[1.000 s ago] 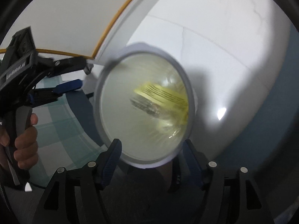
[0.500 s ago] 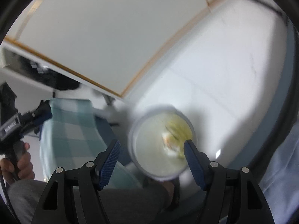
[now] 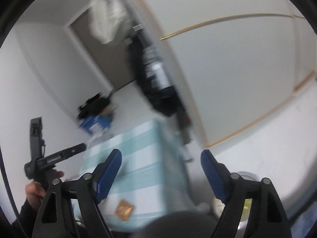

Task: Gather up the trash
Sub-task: 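Move both open tools back over the table, then close the right tool on the brown paper packet and lift it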

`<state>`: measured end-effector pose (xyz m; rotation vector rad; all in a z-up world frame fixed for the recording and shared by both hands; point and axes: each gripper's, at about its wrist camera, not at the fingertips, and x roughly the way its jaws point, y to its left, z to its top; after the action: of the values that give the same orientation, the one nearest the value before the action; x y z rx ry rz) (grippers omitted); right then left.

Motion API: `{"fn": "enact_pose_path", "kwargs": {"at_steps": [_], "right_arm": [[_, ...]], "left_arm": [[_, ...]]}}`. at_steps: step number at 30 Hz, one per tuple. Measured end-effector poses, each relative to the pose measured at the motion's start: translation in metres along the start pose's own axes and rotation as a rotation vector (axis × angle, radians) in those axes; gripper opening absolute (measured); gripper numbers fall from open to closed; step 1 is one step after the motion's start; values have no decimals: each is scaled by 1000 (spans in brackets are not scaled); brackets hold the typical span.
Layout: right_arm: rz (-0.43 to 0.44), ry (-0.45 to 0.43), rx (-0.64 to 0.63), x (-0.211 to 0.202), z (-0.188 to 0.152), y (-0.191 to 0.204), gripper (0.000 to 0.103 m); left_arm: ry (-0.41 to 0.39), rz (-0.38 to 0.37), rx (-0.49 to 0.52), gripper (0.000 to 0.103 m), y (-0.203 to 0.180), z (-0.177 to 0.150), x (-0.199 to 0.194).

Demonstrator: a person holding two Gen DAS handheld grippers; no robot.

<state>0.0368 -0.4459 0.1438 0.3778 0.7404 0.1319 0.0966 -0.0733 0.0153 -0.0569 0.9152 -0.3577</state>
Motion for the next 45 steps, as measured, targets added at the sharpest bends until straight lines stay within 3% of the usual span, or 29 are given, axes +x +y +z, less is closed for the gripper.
{"fn": "enact_pose_path", "kwargs": {"at_steps": [9, 13, 19, 22, 25, 31, 34, 39, 41, 45], "right_arm": [[67, 345, -356, 94, -83, 105, 87], [5, 434, -505, 135, -126, 121, 86], [-22, 539, -648, 169, -160, 130, 85], [-14, 566, -716, 177, -168, 134, 85], [-58, 593, -771, 184, -172, 134, 84], [-27, 570, -808, 189, -171, 135, 81], [-6, 563, -829, 186, -172, 137, 69], [7, 535, -829, 185, -170, 138, 39], [15, 526, -818, 185, -168, 138, 32], [10, 508, -828, 185, -171, 143, 30]], "left_arm": [[-38, 93, -92, 91, 63, -38, -6], [-40, 102, -134, 91, 83, -45, -8], [-43, 81, -181, 91, 100, -47, -10], [-40, 83, -170, 91, 104, -48, -9], [-31, 83, -171, 91, 108, -50, -7], [-10, 67, -200, 91, 115, -54, -6], [-4, 71, -201, 91, 117, -55, -5], [8, 73, -195, 91, 115, -58, -4], [16, 72, -193, 91, 115, -58, -2], [25, 84, -181, 91, 112, -59, 1]]}}
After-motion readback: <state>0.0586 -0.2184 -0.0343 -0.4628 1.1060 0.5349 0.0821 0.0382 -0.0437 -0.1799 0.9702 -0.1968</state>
